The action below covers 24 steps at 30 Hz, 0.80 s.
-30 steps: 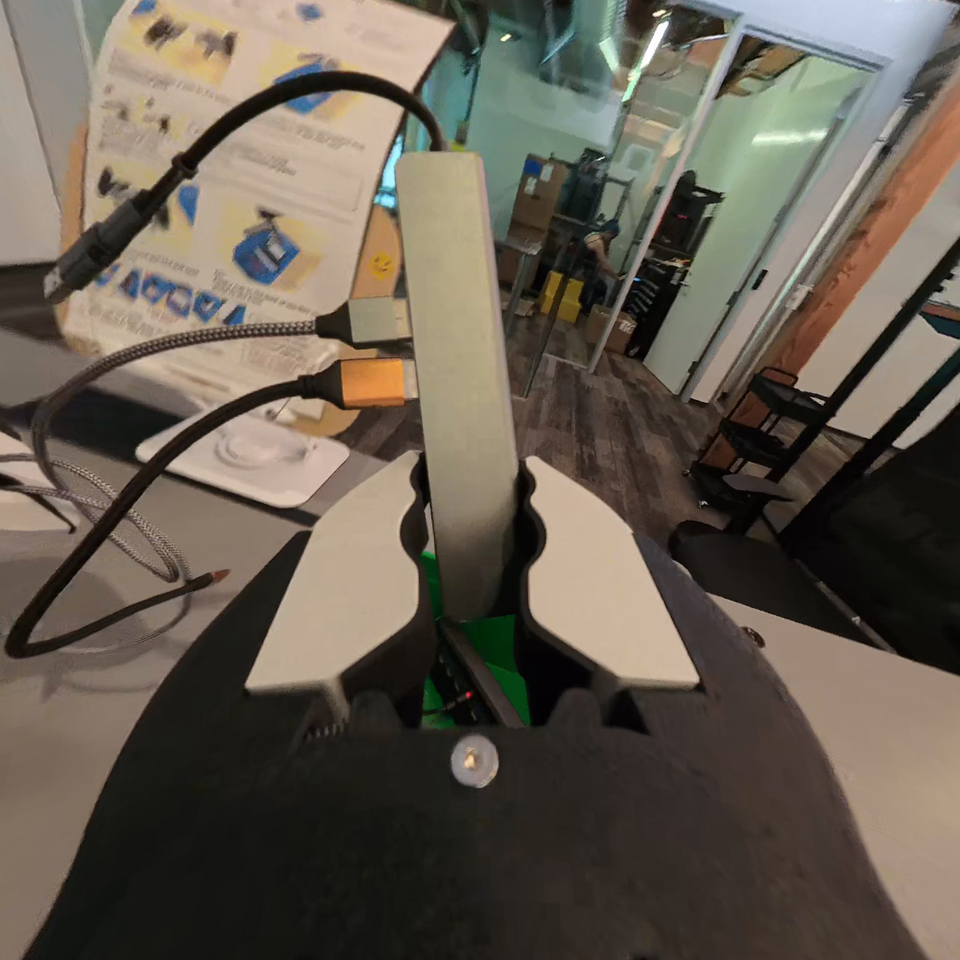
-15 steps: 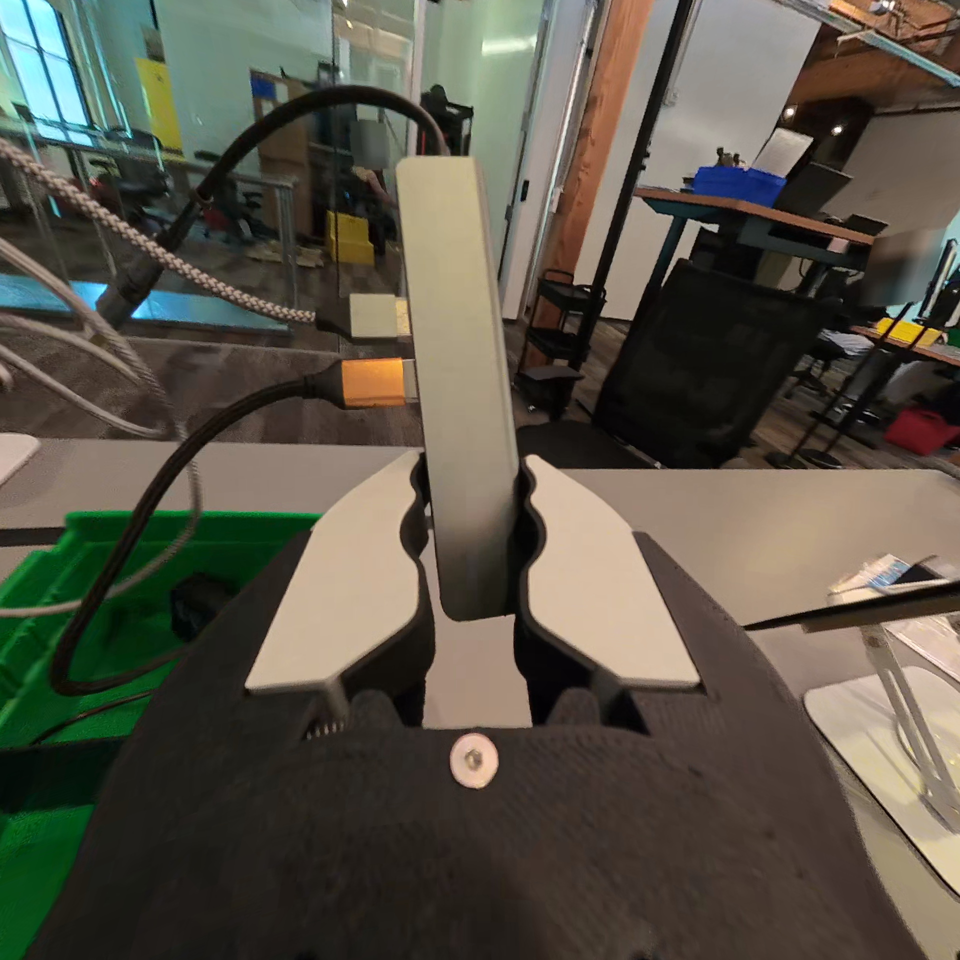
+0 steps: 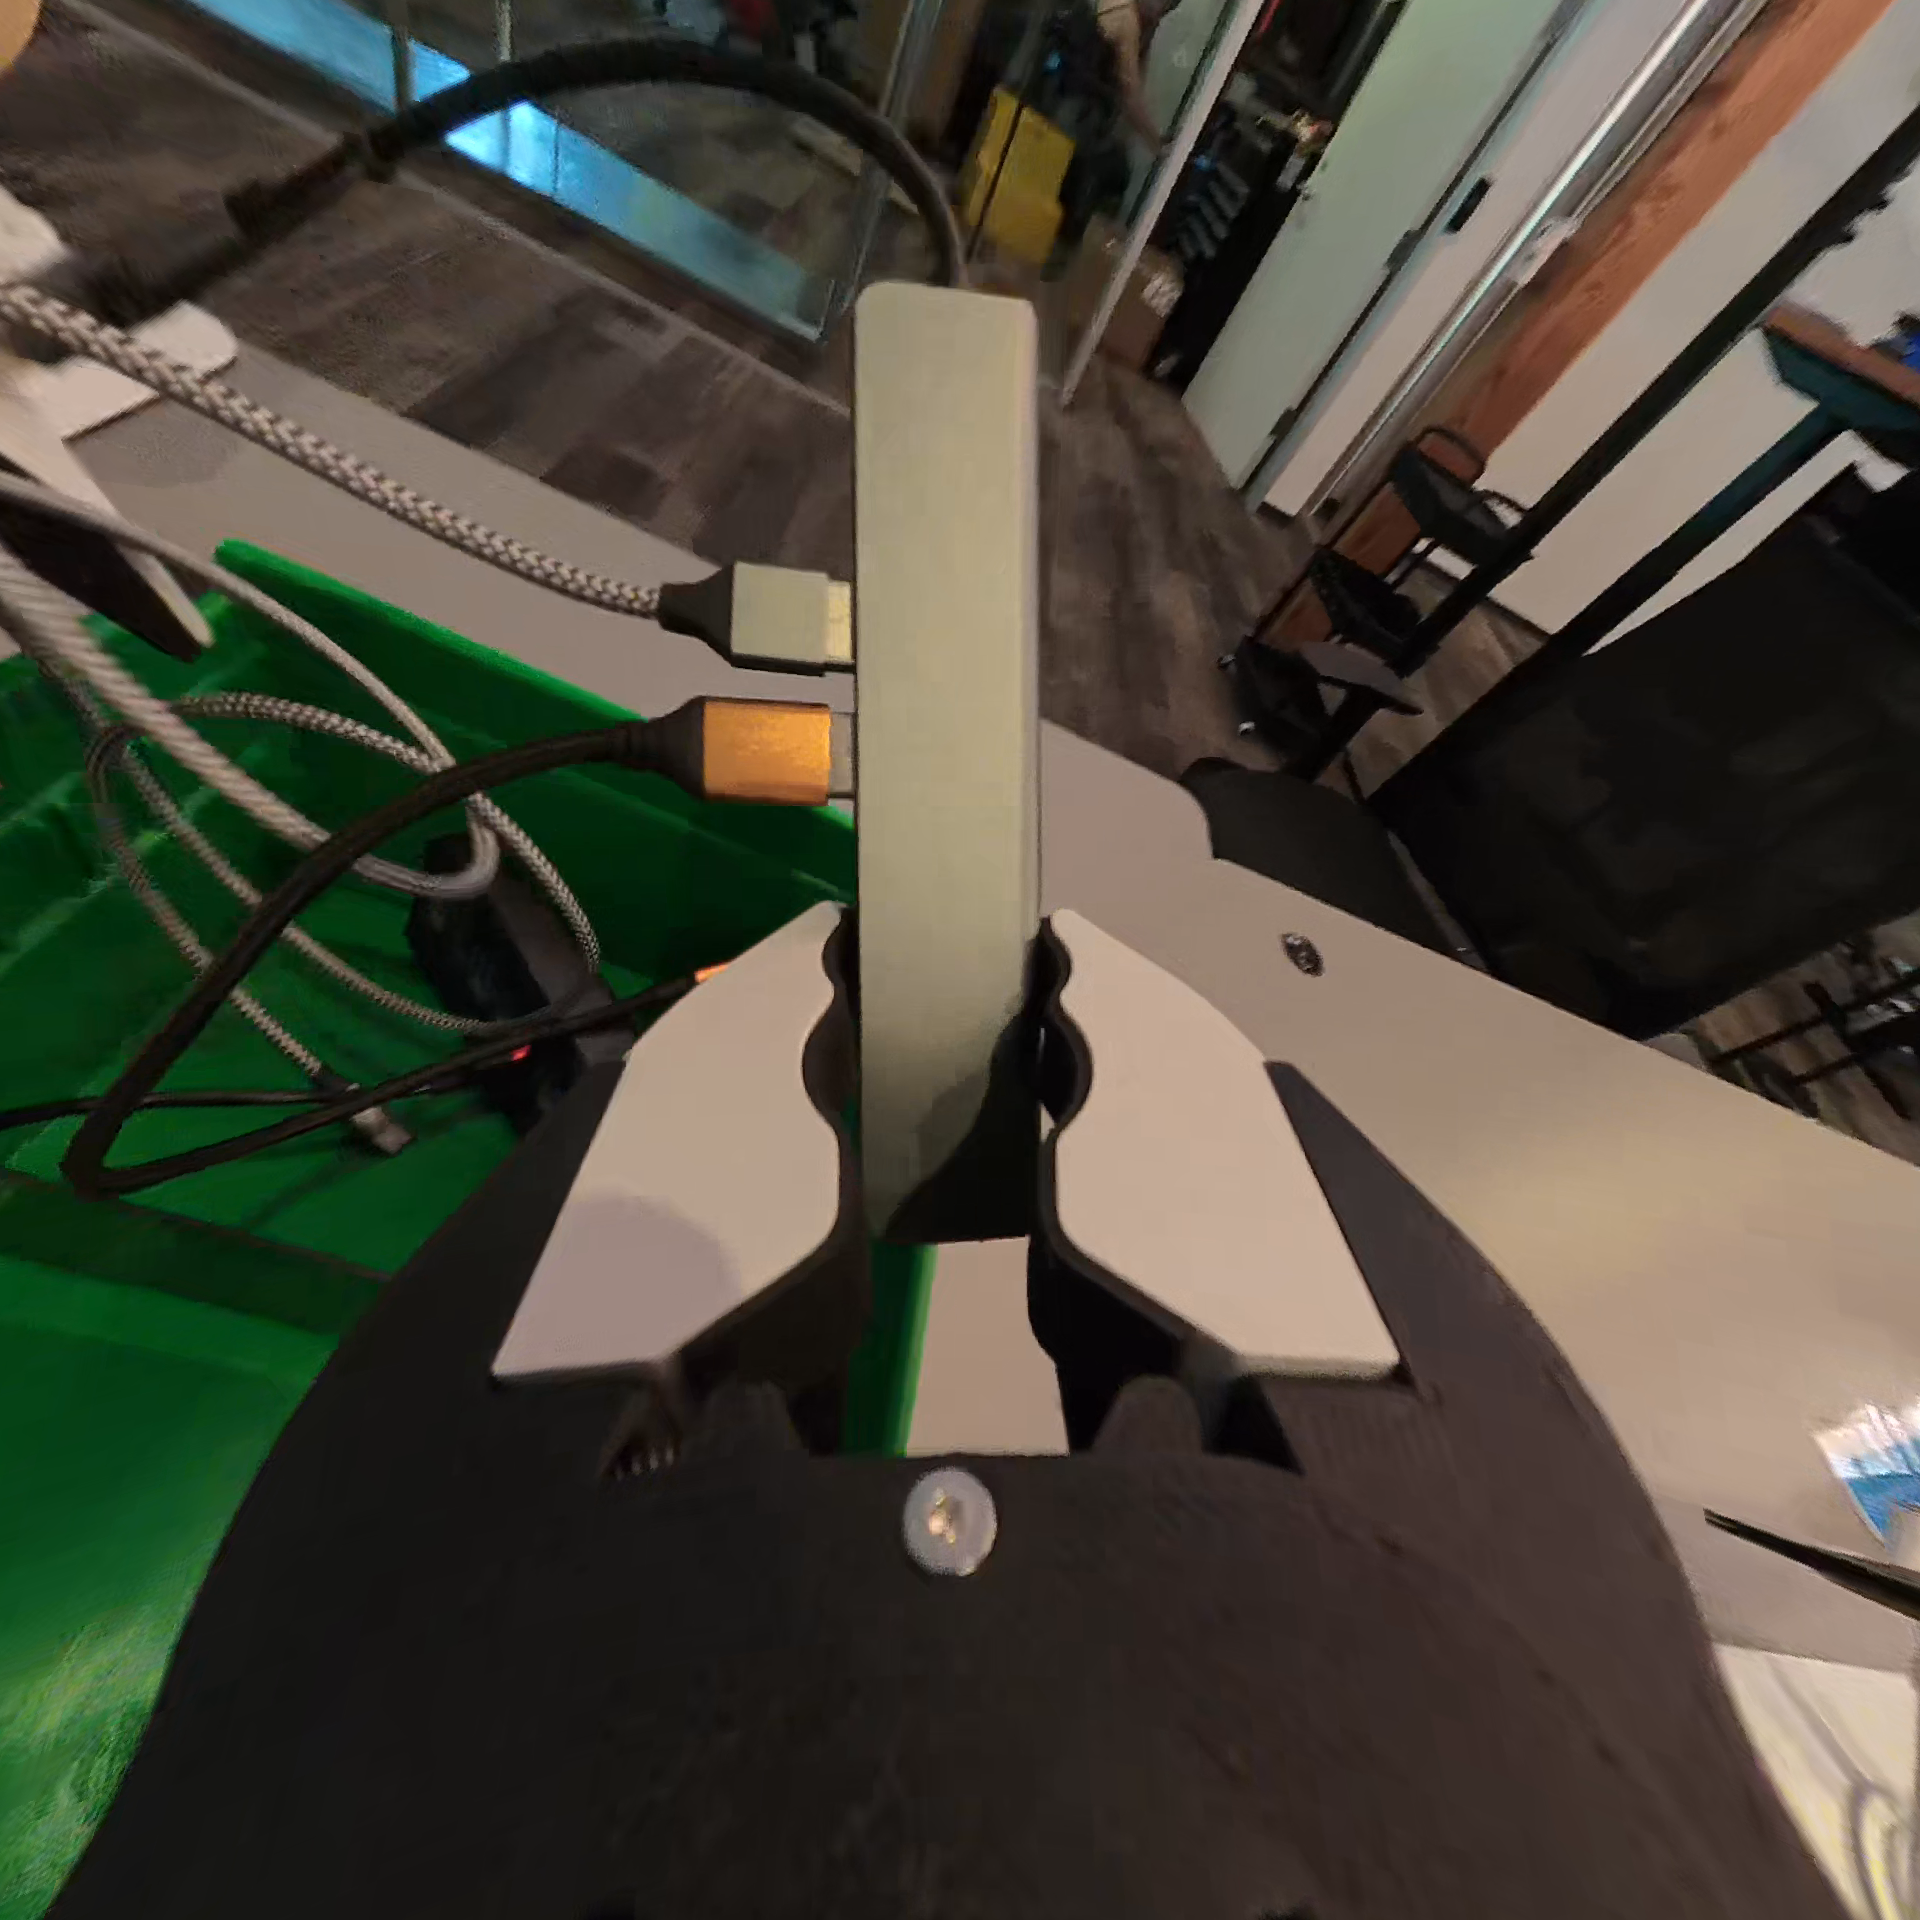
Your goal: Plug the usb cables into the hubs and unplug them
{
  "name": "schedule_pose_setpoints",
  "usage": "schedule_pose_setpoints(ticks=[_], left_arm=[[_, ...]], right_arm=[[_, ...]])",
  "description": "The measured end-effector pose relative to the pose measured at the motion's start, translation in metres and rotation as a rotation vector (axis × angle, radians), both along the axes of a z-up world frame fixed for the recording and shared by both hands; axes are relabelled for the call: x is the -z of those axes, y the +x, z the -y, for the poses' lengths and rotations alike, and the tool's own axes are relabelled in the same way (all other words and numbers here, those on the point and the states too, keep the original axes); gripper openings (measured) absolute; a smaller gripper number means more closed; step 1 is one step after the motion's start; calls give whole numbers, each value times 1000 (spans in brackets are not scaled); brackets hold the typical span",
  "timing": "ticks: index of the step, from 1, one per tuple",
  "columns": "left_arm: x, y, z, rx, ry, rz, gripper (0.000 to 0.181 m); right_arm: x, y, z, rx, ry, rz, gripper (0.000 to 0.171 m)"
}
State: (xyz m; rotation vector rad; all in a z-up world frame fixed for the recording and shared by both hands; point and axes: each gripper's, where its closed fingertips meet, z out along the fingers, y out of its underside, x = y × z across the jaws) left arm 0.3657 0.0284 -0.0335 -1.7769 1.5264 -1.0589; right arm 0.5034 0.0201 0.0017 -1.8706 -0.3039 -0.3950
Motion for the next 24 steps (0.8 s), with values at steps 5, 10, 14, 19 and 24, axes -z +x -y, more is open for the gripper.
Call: schedule_pose_setpoints(ticks=[5,10,14,19,24], left_arm=[[-13,-30,11,-16,39,92,54],[-31,-43,7,-59,39,128,50],[-32,-45,9,-50,-62,158,50],[-32,-56,21,-53,-121,225,47],[-67,-82,36,-92,-70,347,48]], right_arm=[[34,3,1,15,-179,-45,32],[63,-7,7,-56,-349,62,32],[73,-11,10,-80,-418,111,32],[72,-12,6,-85,-400,186,45],[55,3,20,-7,-383,169,69]])
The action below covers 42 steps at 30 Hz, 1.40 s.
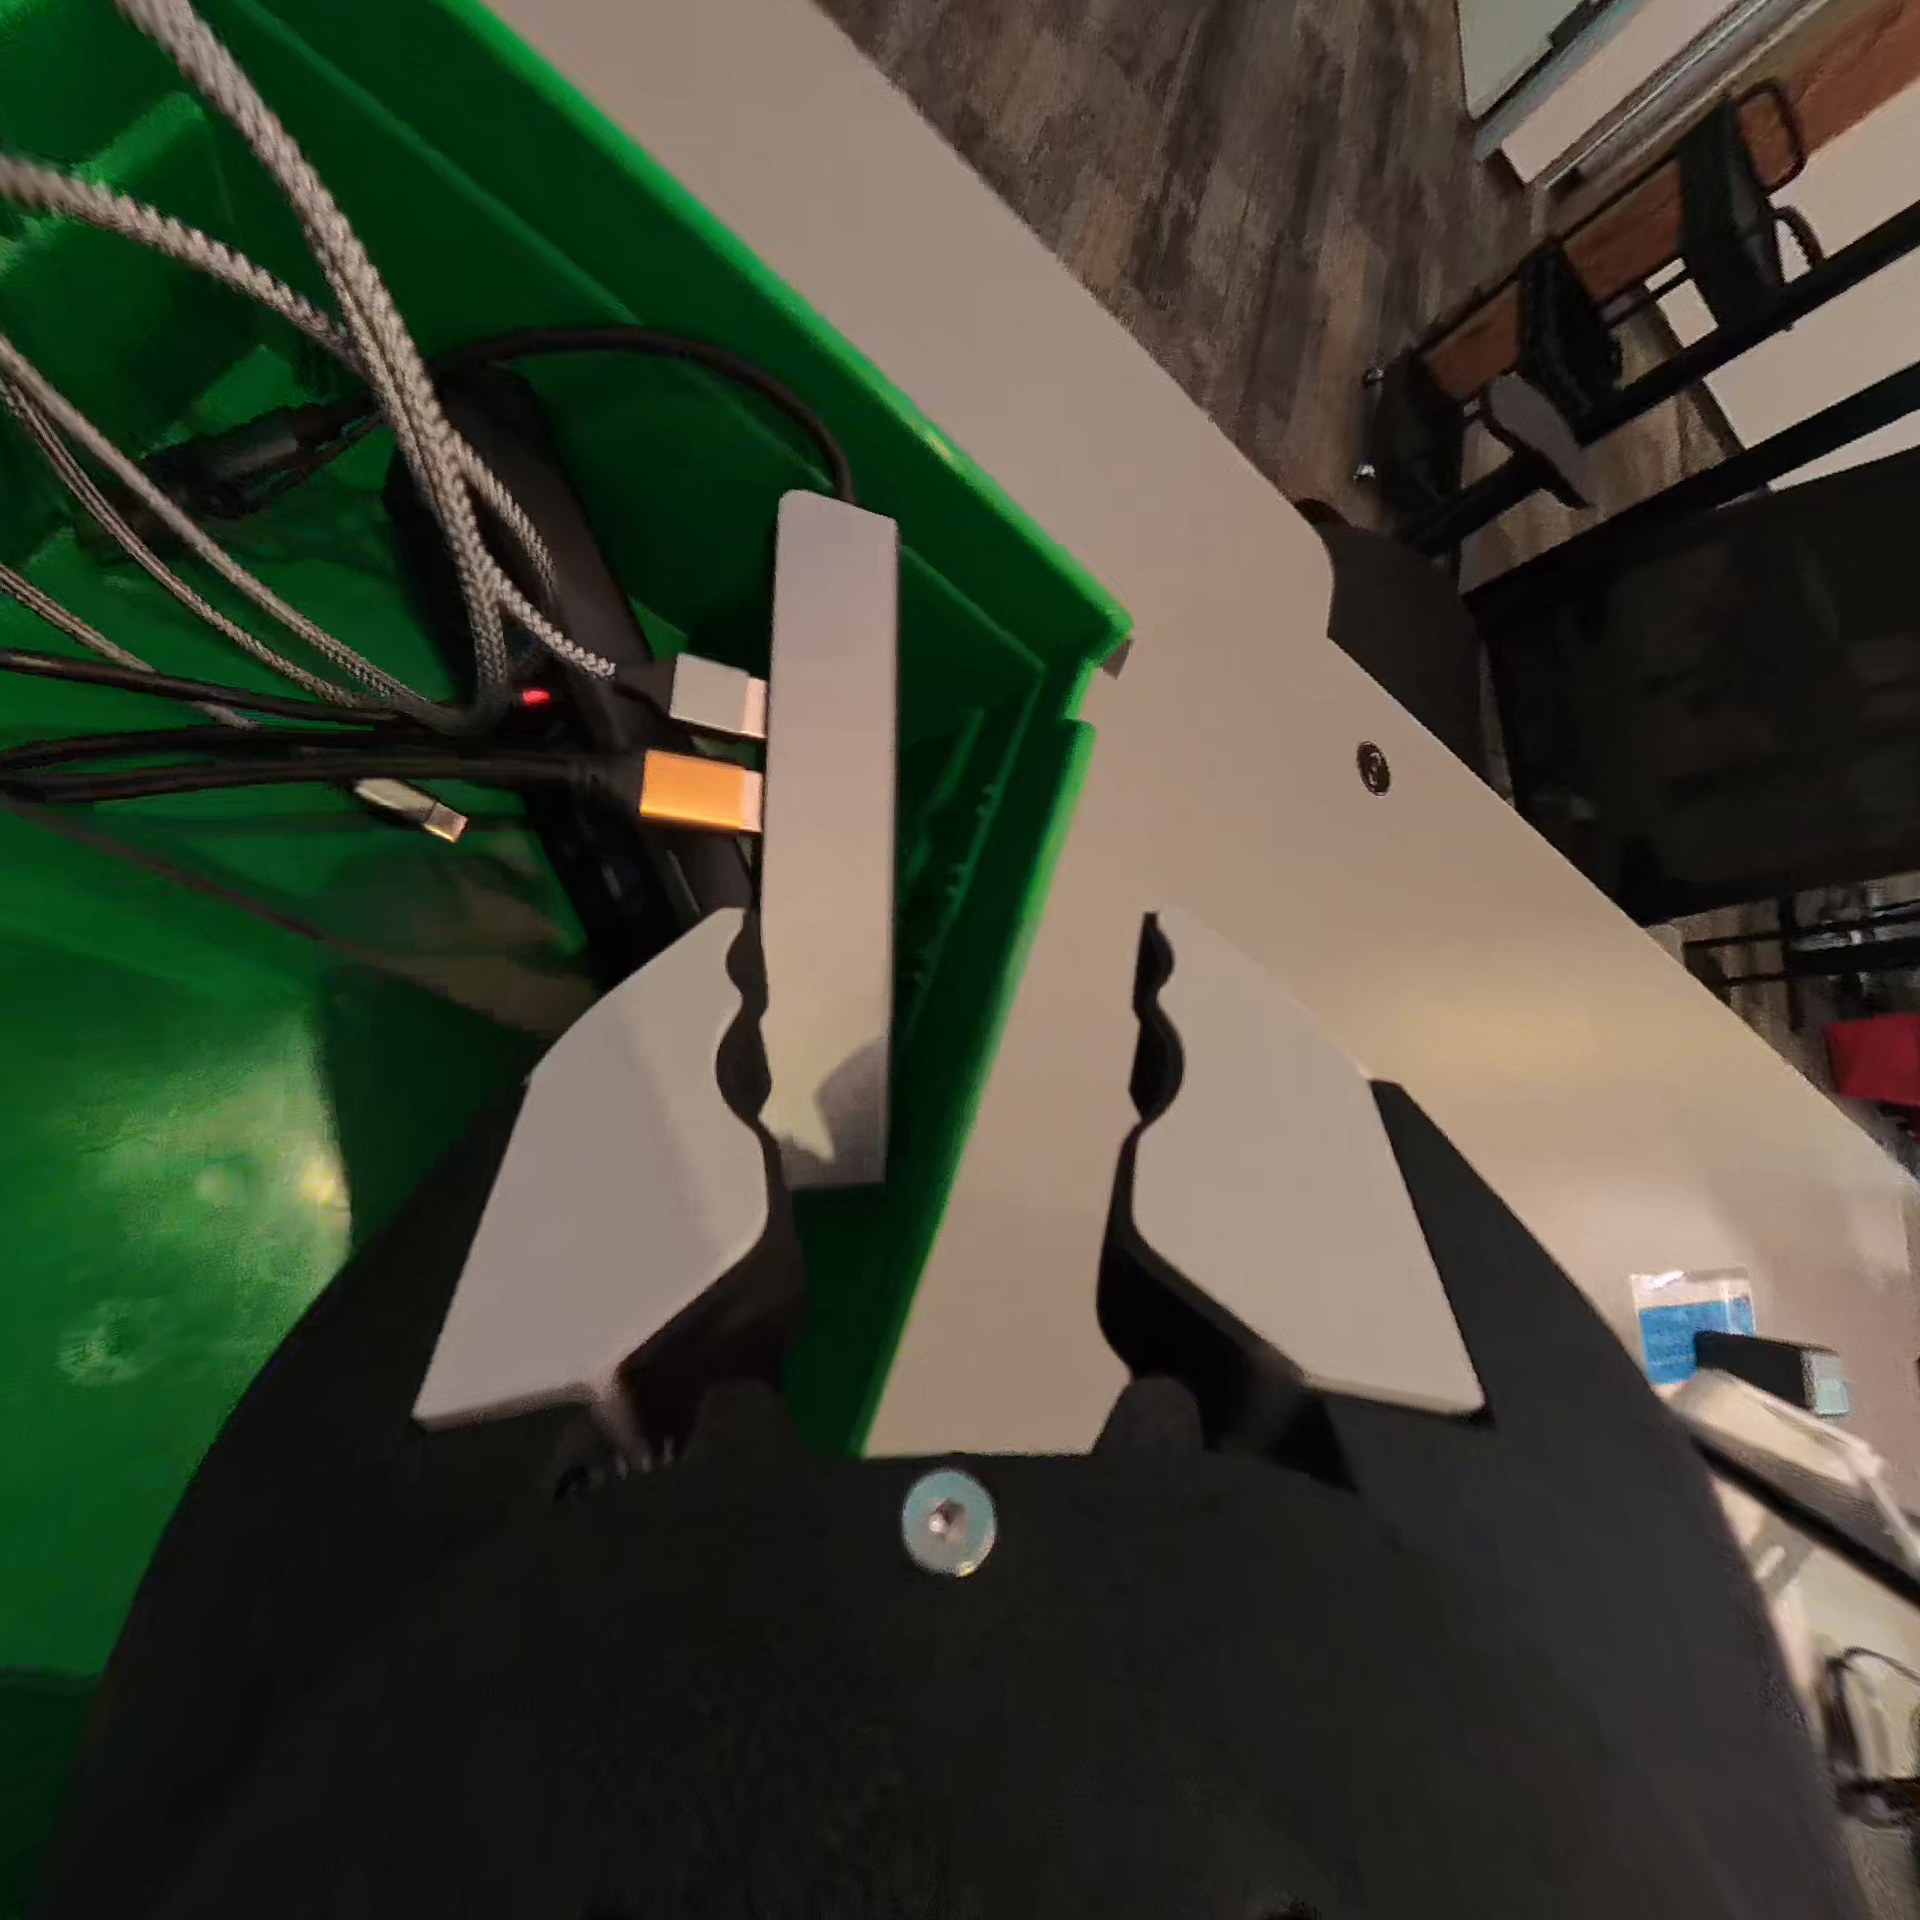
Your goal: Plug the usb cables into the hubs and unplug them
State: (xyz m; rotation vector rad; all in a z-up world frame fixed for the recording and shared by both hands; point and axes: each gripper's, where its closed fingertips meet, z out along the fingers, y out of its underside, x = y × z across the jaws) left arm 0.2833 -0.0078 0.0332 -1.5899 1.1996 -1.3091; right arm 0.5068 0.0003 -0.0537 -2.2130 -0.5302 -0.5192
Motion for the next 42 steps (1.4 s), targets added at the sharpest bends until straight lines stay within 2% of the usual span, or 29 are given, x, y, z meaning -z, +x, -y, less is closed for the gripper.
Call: schedule_pose_setpoints(ticks=[1,5,7,10,13,15,17,19,21,23,25,26,29,31,33,36,39,42], left_arm=[[-15,-7,5,-3,4,33,47],[-80,-47,33,2,52,102,49],[-107,-79,42,-39,121,67,50],[-129,-149,37,-245,218,-62,51],[-112,-249,17,-566,197,-264,49],[-85,-332,5,-805,137,-401,52],[-51,-412,1,-1008,103,-457,55],[-27,-485,1,-1139,-10,-597,58],[-16,-549,4,-1343,-130,-628,61],[5,-573,7,-1348,-228,-576,63],[45,-602,14,-1382,-436,-635,67],[65,-609,16,-1351,-524,-661,69],[108,-620,11,-1274,-668,-684,72],[127,-622,8,-1233,-730,-712,68],[139,-616,5,-1188,-764,-720,62],[152,-595,8,-1057,-869,-689,32],[162,-596,12,-1011,-830,-846,20],[169,-579,28,-794,-703,-1088,7]], right_arm=[[-10,4,5,22,39,-26,63],[-41,21,27,130,145,-161,57],[-32,16,39,129,74,-256,55],[-3,16,61,151,-126,-258,52],[16,5,76,143,-269,-307,53],[22,0,82,164,-317,-370,52],[29,-1,87,209,-370,-420,52],[38,3,91,263,-415,-427,50],[52,4,97,298,-481,-449,46],[66,3,104,327,-568,-471,46],[76,0,107,358,-622,-522,31],[79,-4,107,353,-642,-564,26],[81,-9,110,363,-674,-635,10],[81,-11,110,361,-682,-639,10],[81,-9,111,362,-699,-598,9],[81,-14,113,336,-718,-585,9],[81,-18,114,289,-737,-549,10],[81,-23,110,261,-744,-543,10]])
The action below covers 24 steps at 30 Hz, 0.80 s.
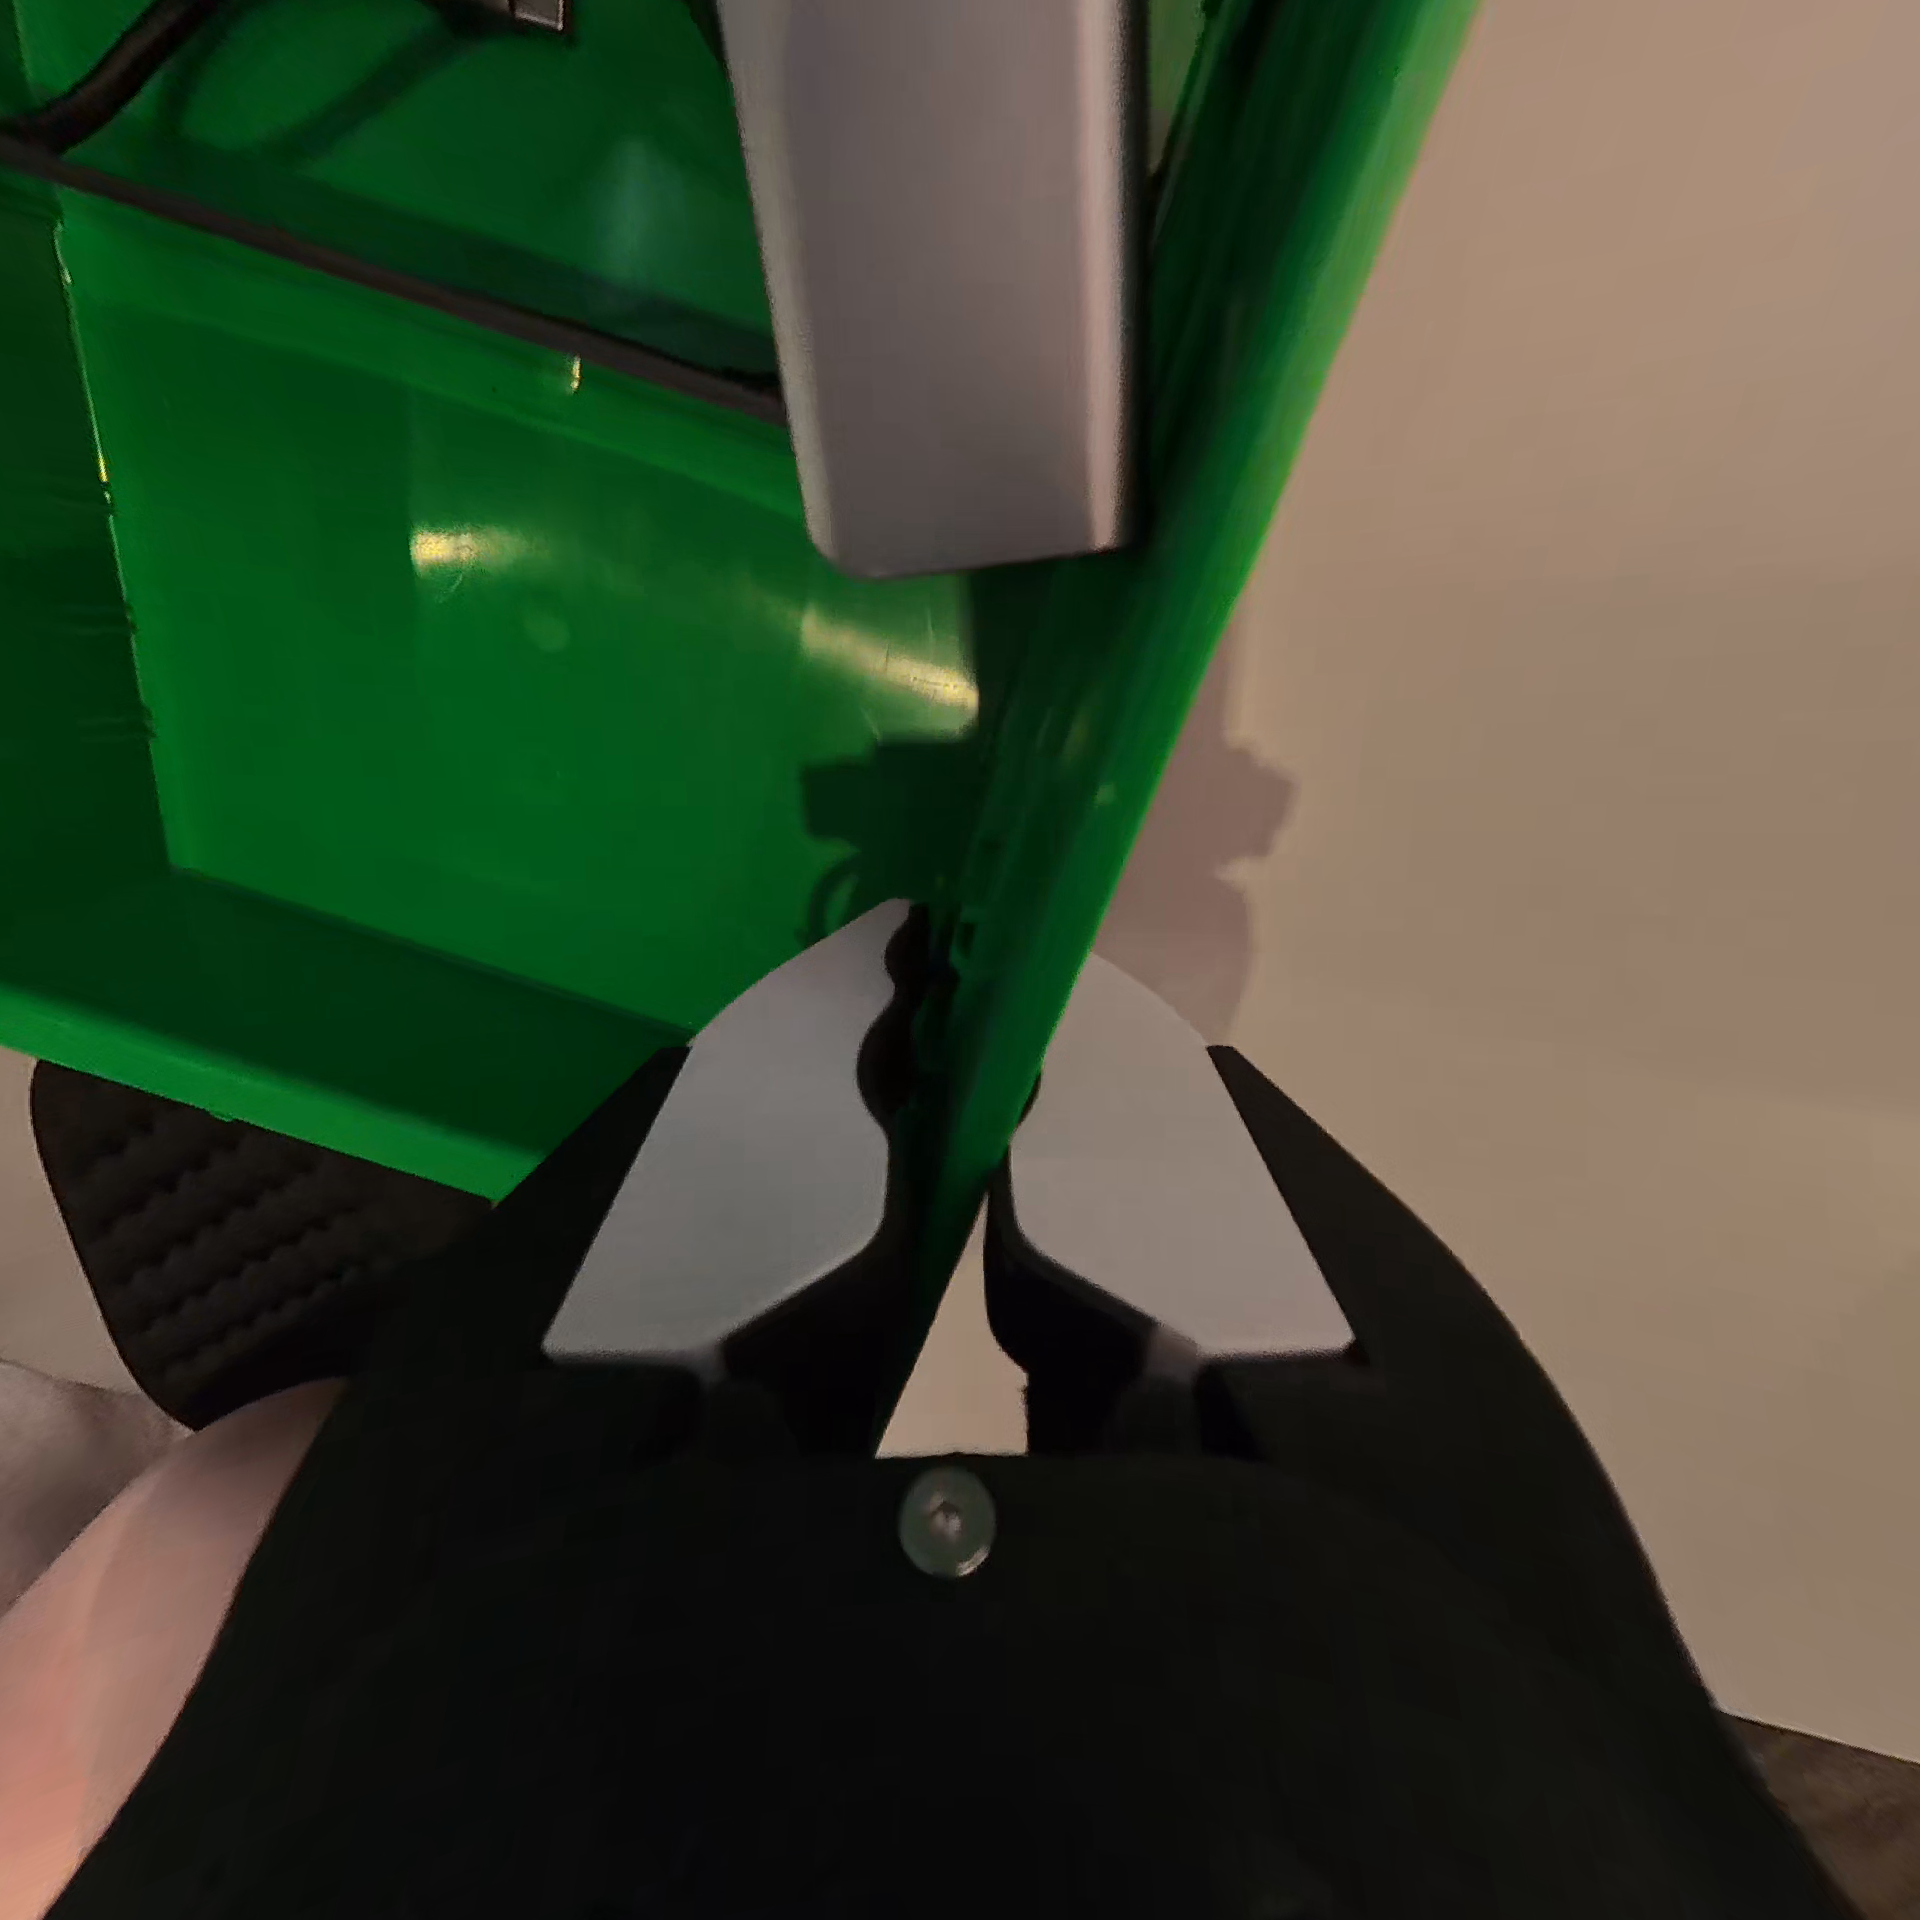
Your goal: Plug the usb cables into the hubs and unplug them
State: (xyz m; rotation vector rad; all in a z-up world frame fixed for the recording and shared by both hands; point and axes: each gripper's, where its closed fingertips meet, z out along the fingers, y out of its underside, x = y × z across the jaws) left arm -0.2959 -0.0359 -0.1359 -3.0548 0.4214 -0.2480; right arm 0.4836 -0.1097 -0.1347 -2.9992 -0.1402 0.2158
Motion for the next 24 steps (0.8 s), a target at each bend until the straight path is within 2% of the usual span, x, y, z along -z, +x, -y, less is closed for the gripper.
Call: schedule_pose_setpoints(ticks=[2,7,13,24], left_arm=[[2,21,9,89,-80,-7,16],[2,56,5,103,-177,-36,10],[-2,99,26,113,-327,-69,11],[-6,161,40,200,-398,-58,16]], right_arm=[[0,-5,-3,-23,-2,1,11],[-1,-25,-10,-85,-33,-3,12],[-2,-63,-14,-179,-117,-10,13],[-7,-133,-7,-300,-285,-51,17]])
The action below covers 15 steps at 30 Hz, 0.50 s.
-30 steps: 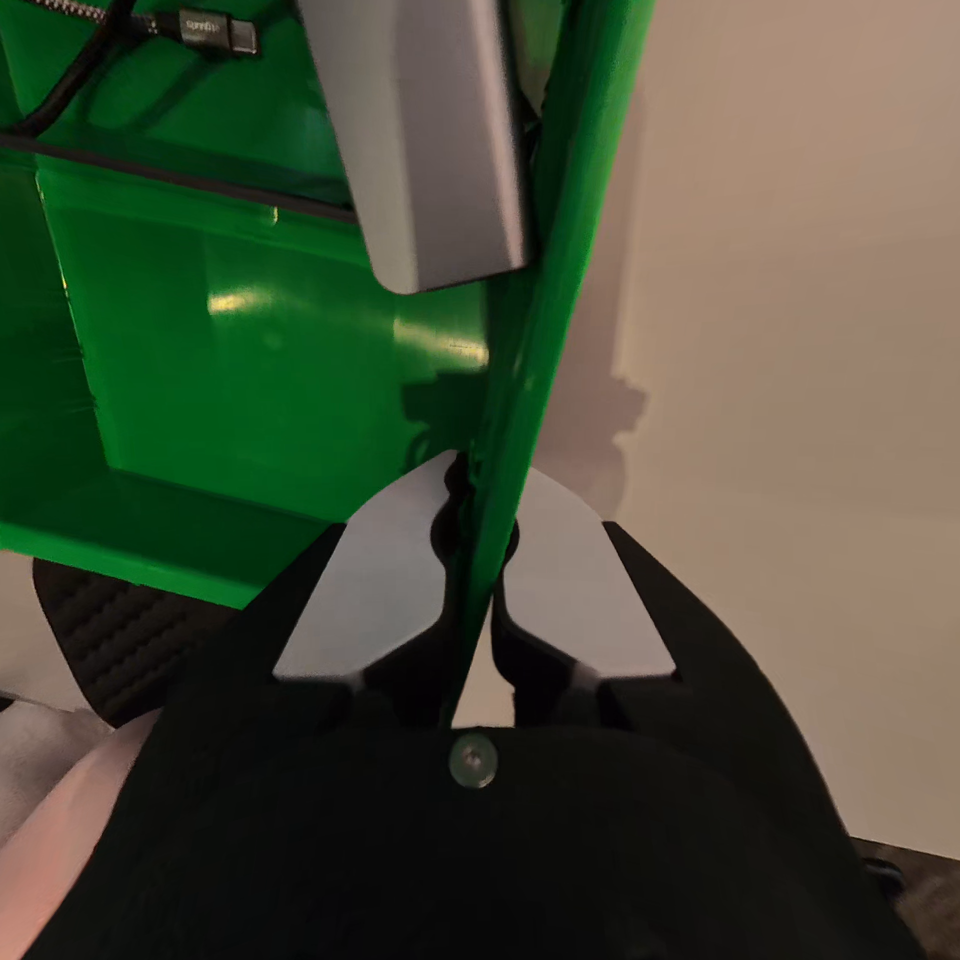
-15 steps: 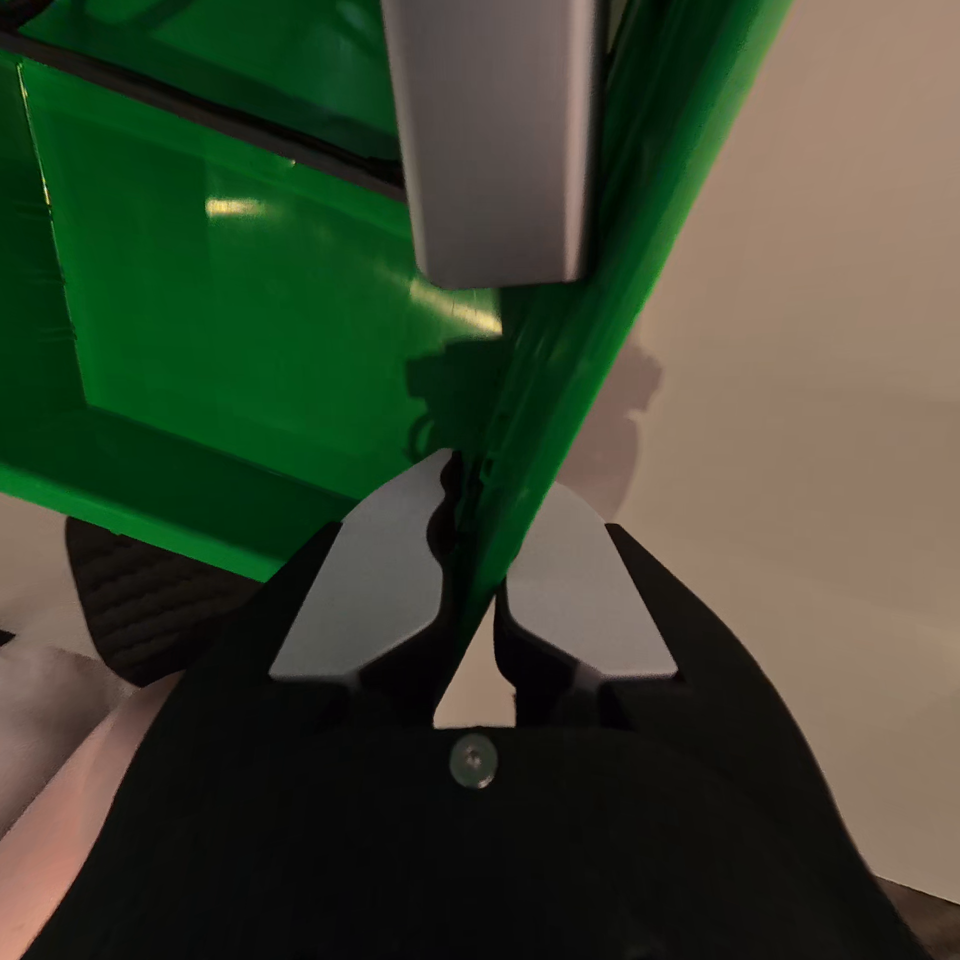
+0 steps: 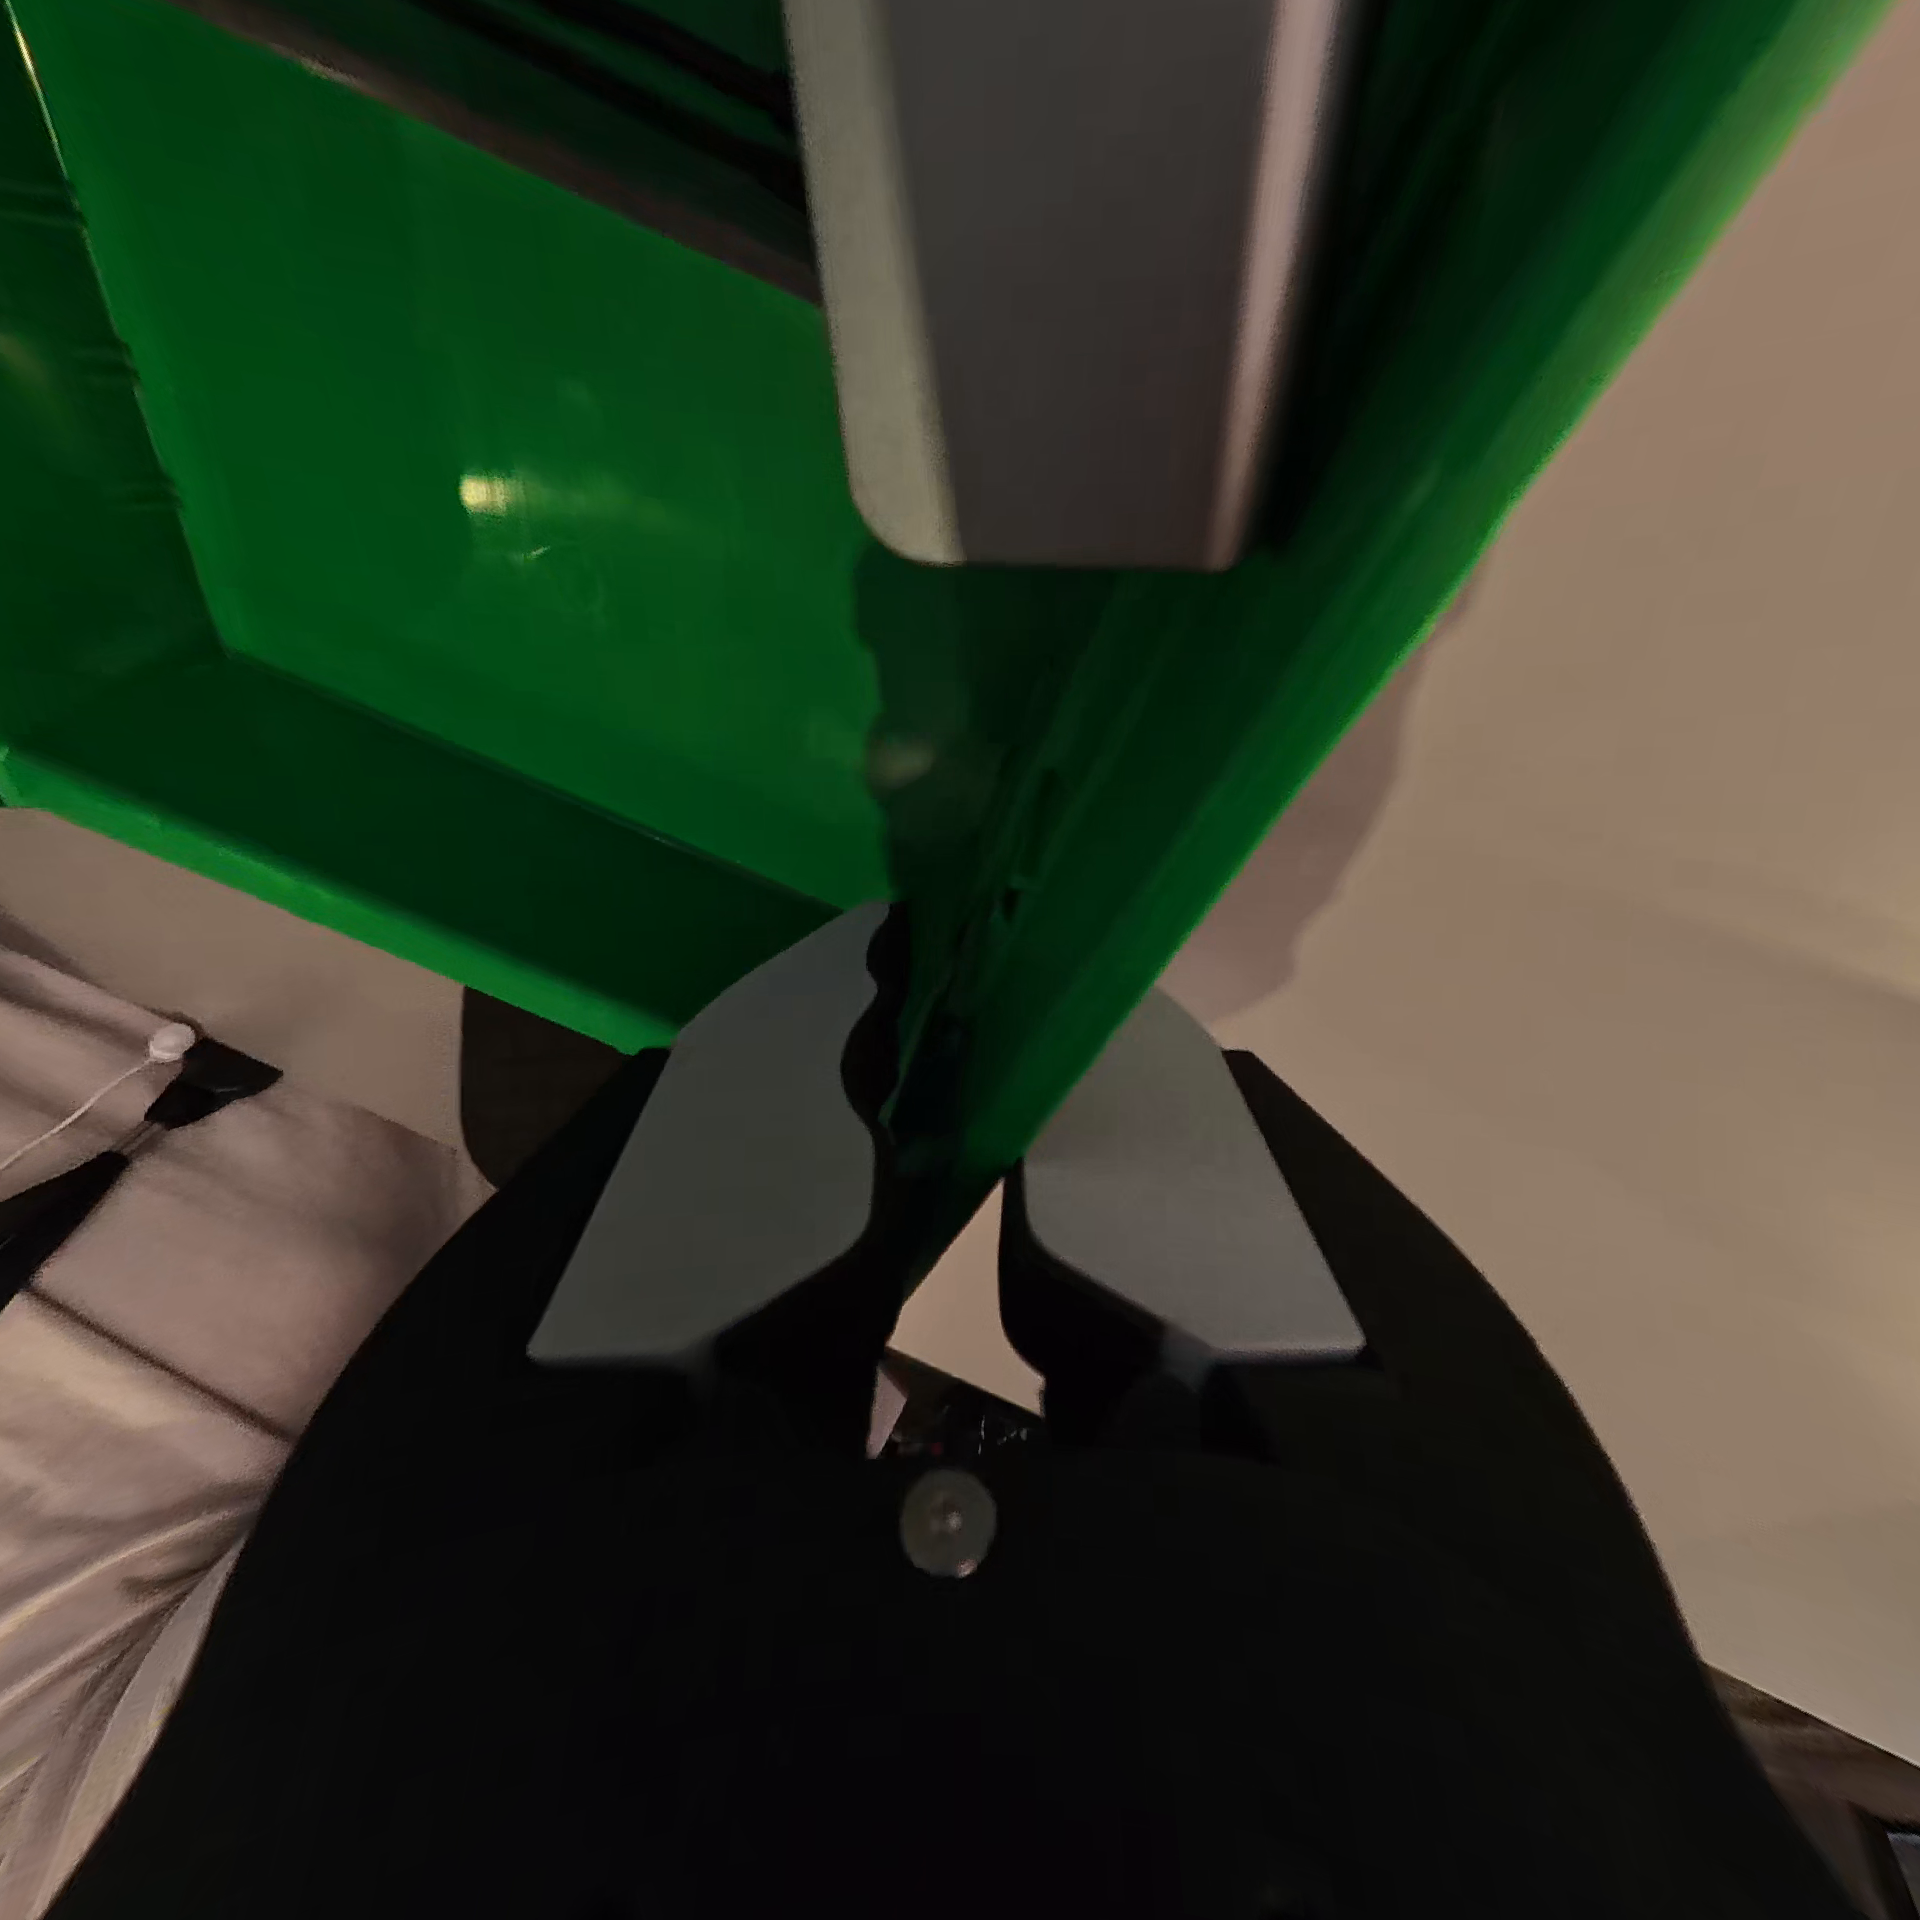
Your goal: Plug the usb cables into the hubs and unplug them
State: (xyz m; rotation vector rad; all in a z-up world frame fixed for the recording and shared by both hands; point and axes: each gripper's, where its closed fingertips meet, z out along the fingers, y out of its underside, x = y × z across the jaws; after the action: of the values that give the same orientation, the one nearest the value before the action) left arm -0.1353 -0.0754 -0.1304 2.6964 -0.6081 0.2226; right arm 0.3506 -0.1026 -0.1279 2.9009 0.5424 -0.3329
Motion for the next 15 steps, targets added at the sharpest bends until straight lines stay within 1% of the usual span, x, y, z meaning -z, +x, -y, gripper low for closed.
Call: schedule_pose_setpoints(ticks=[5,12,14,15], left_arm=[[-2,7,7,12,-30,-6,20],[-9,16,9,9,-34,73,22],[-15,14,9,15,-6,86,24],[-20,10,9,19,17,87,19]], right_arm=[[-1,-7,6,0,-38,34,21],[-5,-23,16,-22,-79,-3,33],[-9,-24,11,-6,-44,-13,33],[-14,-26,5,11,-3,-37,33]])
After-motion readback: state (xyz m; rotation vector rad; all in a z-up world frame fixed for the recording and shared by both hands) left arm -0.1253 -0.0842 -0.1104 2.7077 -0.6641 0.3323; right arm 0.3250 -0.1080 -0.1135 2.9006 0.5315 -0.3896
